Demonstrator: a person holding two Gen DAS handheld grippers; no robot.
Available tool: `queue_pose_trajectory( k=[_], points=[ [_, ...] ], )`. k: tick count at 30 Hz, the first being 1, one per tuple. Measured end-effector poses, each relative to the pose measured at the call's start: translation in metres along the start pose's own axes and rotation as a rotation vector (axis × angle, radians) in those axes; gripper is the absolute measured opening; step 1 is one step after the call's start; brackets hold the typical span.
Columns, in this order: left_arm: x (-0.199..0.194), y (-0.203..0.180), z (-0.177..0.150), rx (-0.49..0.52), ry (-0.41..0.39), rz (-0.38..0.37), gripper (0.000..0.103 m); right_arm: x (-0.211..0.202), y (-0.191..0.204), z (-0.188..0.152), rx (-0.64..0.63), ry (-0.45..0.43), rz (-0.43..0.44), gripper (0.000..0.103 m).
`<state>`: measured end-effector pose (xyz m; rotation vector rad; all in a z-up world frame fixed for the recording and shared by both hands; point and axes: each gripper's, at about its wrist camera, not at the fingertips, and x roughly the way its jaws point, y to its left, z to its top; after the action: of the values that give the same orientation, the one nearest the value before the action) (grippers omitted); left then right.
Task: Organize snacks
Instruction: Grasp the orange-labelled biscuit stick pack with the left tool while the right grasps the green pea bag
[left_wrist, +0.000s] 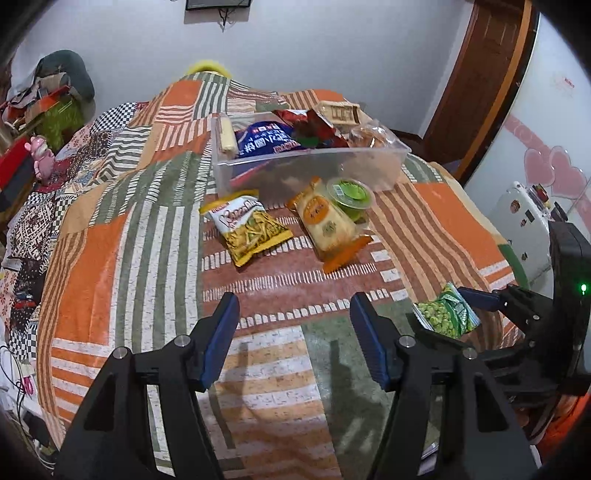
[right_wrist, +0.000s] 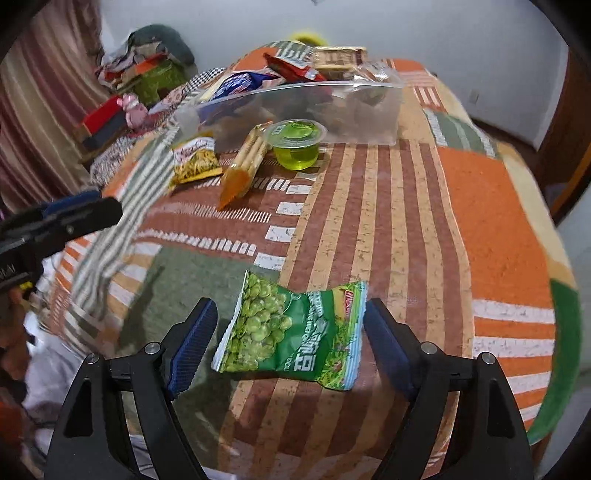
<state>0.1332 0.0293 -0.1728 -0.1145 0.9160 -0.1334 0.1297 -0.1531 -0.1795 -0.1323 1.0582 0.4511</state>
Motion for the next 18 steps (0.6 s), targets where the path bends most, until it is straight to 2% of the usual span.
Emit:
queue_pose_trajectory(
  k=[3, 6, 13, 18],
  points=[
    [0.005, -0.004, 0.002, 0.003, 0.007, -0.014, 0.062, 0.003, 0.008, -0.001, -0.043, -0.005, -0.038, 0.056],
    [0.011, -0.01, 0.005, 0.016, 0.014, -0.018, 0.062, 0.001, 0.006, -0.004, -0.061, -0.019, -0.045, 0.048],
    [0.03, -0.022, 0.027, 0.031, 0.025, -0.04, 0.062, -0.01, -0.021, 0.007, 0.019, -0.061, -0.005, 0.044],
    [0.06, -0.033, 0.049, 0.045, 0.035, -0.028, 0.062, -0.022, -0.044, 0.023, 0.063, -0.116, -0.02, 0.044]
  ],
)
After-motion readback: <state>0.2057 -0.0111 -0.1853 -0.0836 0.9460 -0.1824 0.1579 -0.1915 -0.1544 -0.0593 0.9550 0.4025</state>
